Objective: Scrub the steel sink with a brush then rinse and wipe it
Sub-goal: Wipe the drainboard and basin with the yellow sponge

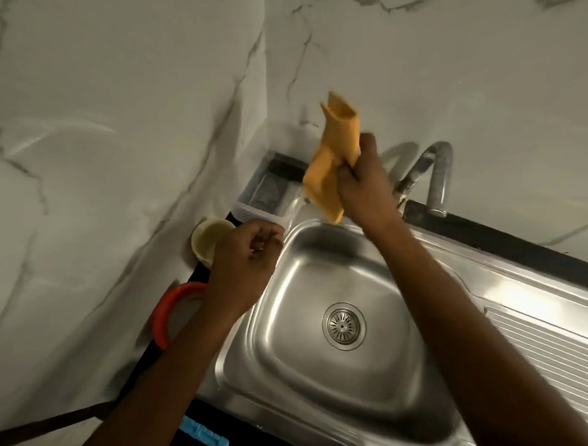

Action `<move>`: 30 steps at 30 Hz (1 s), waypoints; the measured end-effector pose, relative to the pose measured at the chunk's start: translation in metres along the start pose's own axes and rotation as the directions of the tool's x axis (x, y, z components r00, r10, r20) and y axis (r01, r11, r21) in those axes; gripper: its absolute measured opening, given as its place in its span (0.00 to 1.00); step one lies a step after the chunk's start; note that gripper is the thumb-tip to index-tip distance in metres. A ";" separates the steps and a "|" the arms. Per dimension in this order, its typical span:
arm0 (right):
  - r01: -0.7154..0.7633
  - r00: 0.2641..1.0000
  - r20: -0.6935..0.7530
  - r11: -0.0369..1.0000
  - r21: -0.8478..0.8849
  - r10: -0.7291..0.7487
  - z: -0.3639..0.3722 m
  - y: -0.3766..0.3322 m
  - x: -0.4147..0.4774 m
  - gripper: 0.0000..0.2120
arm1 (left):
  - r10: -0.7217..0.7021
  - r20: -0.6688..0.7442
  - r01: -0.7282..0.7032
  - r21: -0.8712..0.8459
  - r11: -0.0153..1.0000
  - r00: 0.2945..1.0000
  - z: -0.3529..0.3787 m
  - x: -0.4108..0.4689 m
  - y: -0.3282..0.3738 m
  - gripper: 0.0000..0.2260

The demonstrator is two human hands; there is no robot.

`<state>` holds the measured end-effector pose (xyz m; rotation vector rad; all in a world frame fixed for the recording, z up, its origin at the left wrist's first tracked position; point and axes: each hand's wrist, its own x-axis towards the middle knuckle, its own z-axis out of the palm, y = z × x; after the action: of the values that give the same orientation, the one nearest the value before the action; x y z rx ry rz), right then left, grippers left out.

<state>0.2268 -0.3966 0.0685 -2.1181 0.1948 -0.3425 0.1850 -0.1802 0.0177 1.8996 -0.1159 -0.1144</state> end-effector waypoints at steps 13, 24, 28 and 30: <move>-0.008 0.994 -0.104 0.896 -0.445 -0.043 0.049 0.099 -0.012 0.33 | 0.008 0.105 -0.013 0.053 0.999 0.994 0.044 0.004 0.006 0.04; 0.448 0.884 0.457 0.474 -0.758 -0.105 0.041 0.201 -0.028 0.33 | -0.028 0.167 0.011 0.101 0.995 0.986 0.060 -0.010 -0.008 0.05; 0.463 0.880 0.469 0.375 -0.803 -0.082 -0.015 0.228 -0.050 0.34 | -0.042 0.190 0.026 0.084 0.996 0.981 0.076 -0.015 -0.006 0.05; 0.420 0.900 0.432 0.354 -0.835 -0.048 -0.046 0.241 -0.068 0.35 | -0.051 0.206 0.033 0.090 0.995 0.977 0.085 -0.019 -0.005 0.04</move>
<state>0.1463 -0.5449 -0.1220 -3.3365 -0.2185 0.0296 0.1550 -0.2561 -0.0139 1.9727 -0.2257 -0.3432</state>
